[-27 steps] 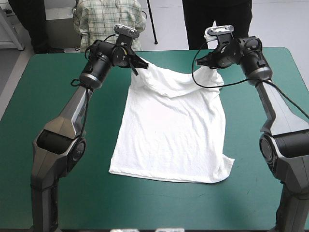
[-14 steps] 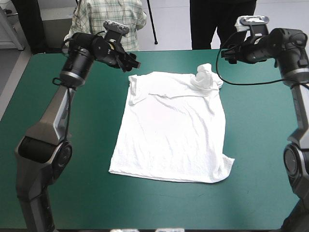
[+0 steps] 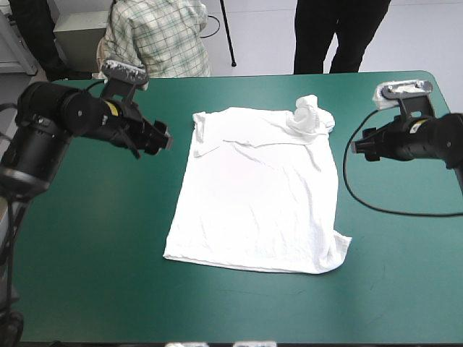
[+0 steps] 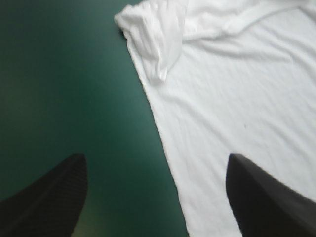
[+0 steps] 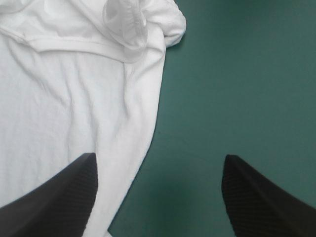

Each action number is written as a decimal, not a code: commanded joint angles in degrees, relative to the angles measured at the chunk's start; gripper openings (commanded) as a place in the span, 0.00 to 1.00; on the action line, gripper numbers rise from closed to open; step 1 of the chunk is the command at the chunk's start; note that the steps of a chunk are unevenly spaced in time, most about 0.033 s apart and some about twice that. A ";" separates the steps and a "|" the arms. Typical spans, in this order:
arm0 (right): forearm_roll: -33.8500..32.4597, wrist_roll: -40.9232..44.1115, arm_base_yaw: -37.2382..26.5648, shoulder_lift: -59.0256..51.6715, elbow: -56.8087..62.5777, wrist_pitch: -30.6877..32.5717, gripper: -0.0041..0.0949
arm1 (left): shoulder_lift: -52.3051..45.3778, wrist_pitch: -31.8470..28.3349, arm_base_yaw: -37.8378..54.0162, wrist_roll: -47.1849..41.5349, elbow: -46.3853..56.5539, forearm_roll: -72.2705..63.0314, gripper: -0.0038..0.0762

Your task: Fold the cloth

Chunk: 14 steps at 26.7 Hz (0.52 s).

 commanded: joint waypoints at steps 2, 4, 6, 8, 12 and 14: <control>-4.08 -0.55 5.07 -8.48 4.95 -3.32 0.70 | -9.85 -1.37 -4.07 0.74 12.93 2.41 0.75; -4.84 -0.44 7.15 -10.10 6.43 -1.30 0.70 | -12.81 -1.37 -7.22 0.74 18.73 2.41 0.75; -5.60 0.43 8.29 -10.81 6.91 0.90 0.70 | -14.28 -0.99 -9.97 -0.37 24.28 1.61 0.75; -5.50 0.43 8.51 -11.05 7.15 1.60 0.70 | -14.52 -0.93 -12.05 -2.66 28.57 1.53 0.75; -5.62 0.43 8.65 -11.32 7.15 1.75 0.70 | -14.20 -8.01 -13.49 -6.62 38.56 1.16 0.75; -6.70 0.43 8.74 -11.34 7.40 1.87 0.70 | -12.63 -10.25 -13.49 -7.94 42.20 1.16 0.75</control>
